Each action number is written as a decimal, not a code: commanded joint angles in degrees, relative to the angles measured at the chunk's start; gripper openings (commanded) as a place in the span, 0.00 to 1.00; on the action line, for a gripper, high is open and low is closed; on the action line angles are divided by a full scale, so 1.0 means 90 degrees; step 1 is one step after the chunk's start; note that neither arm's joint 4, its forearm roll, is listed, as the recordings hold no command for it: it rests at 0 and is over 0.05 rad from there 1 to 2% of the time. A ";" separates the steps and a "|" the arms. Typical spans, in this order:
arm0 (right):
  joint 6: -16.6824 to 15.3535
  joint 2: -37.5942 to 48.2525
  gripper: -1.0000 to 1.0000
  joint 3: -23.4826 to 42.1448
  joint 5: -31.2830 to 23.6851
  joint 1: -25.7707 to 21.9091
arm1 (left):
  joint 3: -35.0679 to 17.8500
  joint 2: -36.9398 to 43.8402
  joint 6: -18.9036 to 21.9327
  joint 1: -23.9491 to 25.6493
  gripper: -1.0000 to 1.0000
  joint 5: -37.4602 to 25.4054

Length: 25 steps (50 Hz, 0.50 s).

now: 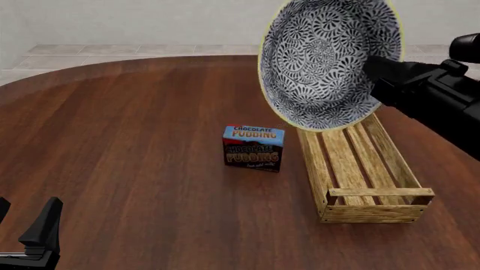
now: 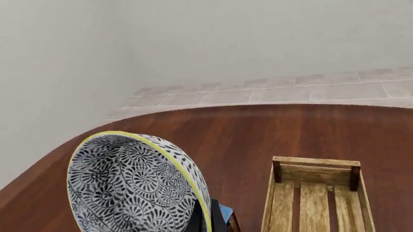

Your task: Pick up the bowl on the left and put it in the tray.

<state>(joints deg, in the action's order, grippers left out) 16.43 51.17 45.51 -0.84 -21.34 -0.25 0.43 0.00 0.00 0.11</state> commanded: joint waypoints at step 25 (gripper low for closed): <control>0.1652 0.0293 0.00 -0.0408 0.0132 0.0380 | 0.0000 0.0000 0.0000 0.0000 1.00 0.0000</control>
<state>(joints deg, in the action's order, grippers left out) 27.02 52.04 42.66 -0.40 -17.86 -0.25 0.43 0.00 0.00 0.11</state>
